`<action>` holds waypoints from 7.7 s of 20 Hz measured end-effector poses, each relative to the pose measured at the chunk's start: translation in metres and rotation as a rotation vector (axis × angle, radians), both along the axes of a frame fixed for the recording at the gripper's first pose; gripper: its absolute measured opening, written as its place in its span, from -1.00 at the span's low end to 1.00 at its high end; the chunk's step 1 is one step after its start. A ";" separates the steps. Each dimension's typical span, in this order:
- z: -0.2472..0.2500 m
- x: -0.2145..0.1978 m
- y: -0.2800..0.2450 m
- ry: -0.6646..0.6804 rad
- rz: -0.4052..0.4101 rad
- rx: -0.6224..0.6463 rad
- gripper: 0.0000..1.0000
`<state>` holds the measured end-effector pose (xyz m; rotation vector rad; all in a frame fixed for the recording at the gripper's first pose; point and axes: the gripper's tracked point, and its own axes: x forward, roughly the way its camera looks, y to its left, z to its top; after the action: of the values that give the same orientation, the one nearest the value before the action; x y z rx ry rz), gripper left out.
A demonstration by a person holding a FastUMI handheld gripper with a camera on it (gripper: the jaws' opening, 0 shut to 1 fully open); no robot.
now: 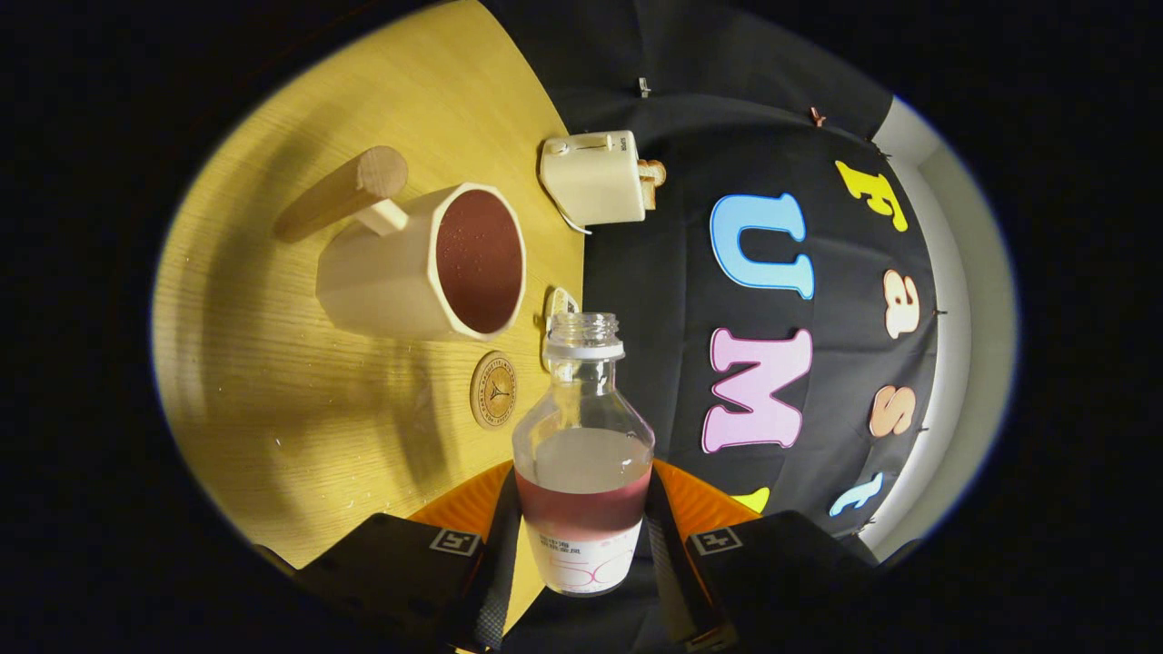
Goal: Take the bottle from table, then pour the juice into the cup, finally place the bottle on the coaster
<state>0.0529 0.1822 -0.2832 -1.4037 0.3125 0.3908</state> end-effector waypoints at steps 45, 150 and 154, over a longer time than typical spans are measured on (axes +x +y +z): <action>0.016 0.005 0.009 -0.036 0.126 -0.287 0.36; -0.041 0.161 0.004 0.134 -0.479 1.499 0.46; -0.057 0.165 0.008 0.149 -0.498 1.512 0.46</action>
<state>0.2179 0.1906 -0.3399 0.1949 0.3431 0.1996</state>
